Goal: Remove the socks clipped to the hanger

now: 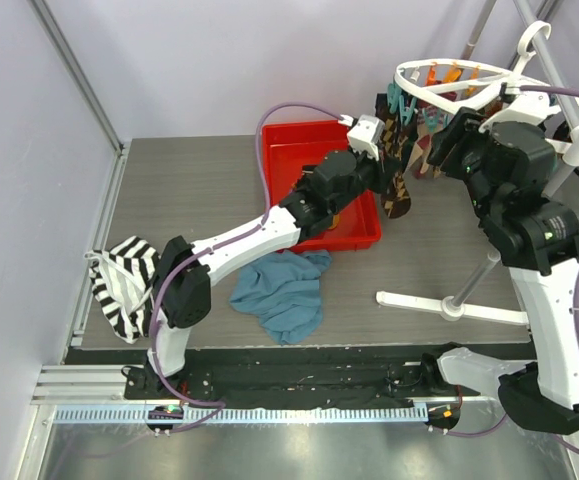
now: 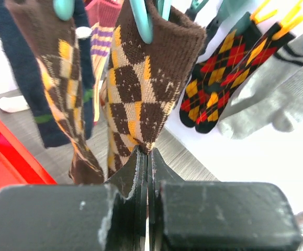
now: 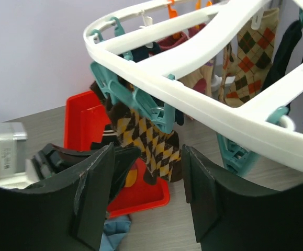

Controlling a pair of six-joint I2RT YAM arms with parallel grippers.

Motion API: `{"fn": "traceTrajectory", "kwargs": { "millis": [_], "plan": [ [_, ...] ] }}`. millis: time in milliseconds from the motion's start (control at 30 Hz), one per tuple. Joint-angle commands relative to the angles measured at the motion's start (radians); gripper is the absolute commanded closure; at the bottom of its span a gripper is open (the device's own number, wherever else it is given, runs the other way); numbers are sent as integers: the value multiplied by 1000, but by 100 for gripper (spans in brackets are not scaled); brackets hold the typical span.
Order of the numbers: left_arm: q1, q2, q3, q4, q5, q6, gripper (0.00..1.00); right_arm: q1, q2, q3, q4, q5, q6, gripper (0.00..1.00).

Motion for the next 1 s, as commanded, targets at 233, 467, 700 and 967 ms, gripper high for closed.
{"fn": "traceTrajectory", "kwargs": {
  "millis": [233, 467, 700, 967],
  "plan": [
    [-26, -80, -2, 1, 0, 54, 100, -3, 89, 264, -102, -249, 36, 42],
    [-31, -96, -17, 9, -10, 63, 100, -3, 225, 350, -104, -250, 21, 46],
    [-36, -94, -19, 15, -12, 68, 100, -3, 308, 367, -57, -177, 9, 50],
    [-40, -84, -16, 23, -20, 72, 100, -3, 348, 365, -55, -46, 4, 50]
  ]
}}
